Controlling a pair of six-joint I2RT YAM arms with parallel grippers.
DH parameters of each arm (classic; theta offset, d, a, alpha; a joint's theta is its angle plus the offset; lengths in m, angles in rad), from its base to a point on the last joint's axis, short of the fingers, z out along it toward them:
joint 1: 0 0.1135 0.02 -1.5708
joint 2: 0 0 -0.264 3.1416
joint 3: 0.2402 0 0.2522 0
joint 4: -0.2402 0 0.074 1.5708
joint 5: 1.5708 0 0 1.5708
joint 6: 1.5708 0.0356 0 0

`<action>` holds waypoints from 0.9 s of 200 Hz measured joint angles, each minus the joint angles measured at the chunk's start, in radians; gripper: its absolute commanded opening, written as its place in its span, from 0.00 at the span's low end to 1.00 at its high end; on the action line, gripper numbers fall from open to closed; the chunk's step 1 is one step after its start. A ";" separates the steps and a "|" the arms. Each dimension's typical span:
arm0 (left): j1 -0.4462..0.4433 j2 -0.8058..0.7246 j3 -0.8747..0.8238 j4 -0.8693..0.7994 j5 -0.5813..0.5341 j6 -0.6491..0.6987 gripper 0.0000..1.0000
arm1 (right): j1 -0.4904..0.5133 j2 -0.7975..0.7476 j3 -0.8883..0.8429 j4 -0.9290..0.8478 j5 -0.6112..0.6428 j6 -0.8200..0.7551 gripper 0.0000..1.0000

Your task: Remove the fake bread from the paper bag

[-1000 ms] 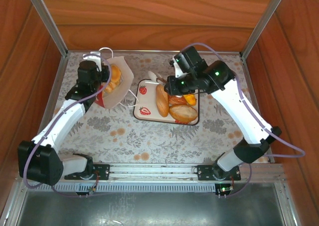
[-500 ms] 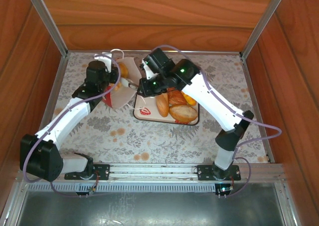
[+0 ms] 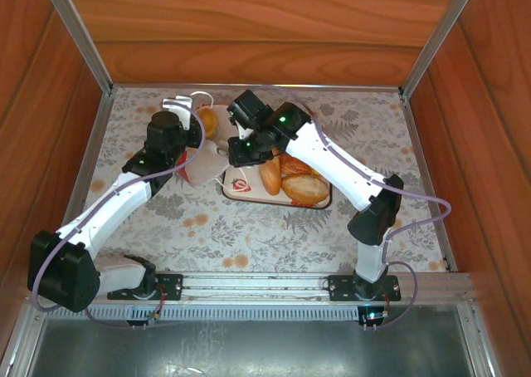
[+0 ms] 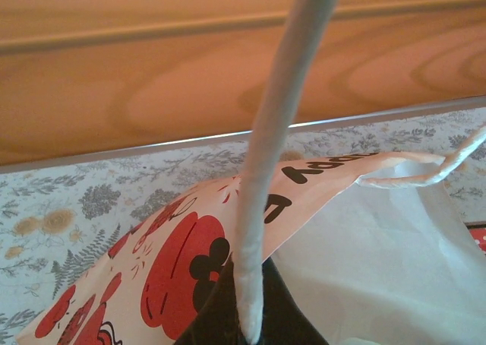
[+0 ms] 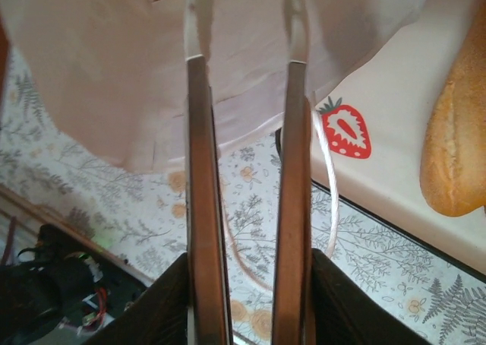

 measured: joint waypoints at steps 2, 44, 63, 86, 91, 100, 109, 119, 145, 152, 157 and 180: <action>-0.001 0.000 -0.001 0.001 -0.001 -0.002 0.00 | 0.000 0.003 0.000 0.002 0.005 0.000 0.42; -0.021 0.000 -0.004 0.003 -0.023 -0.032 0.00 | 0.007 0.057 0.005 0.030 0.068 0.022 0.43; -0.022 0.000 -0.004 0.005 -0.027 -0.040 0.00 | 0.008 0.084 0.014 0.055 0.099 0.026 0.43; -0.022 0.000 -0.004 0.004 -0.029 -0.045 0.00 | 0.011 0.108 0.024 0.093 0.134 0.028 0.44; -0.022 0.000 -0.004 0.005 -0.029 -0.048 0.00 | 0.012 0.111 0.024 0.101 0.137 0.029 0.44; -0.022 0.000 -0.004 0.005 -0.029 -0.049 0.00 | 0.013 0.117 0.027 0.116 0.145 0.029 0.44; -0.022 0.000 -0.004 0.005 -0.029 -0.050 0.00 | 0.013 0.124 0.033 0.129 0.152 0.029 0.44; -0.022 0.000 -0.004 0.005 -0.029 -0.052 0.00 | 0.013 0.133 0.042 0.140 0.157 0.030 0.44; -0.022 0.000 -0.004 0.005 -0.029 -0.053 0.00 | 0.012 0.154 0.056 0.171 0.171 0.031 0.45; -0.022 0.000 -0.004 0.005 -0.029 -0.053 0.00 | 0.012 0.159 0.056 0.176 0.173 0.033 0.45; -0.022 0.000 -0.004 0.005 -0.029 -0.052 0.00 | 0.012 0.162 0.056 0.180 0.175 0.034 0.45; -0.022 0.000 -0.004 0.005 -0.029 -0.052 0.00 | 0.011 0.177 0.056 0.194 0.178 0.038 0.45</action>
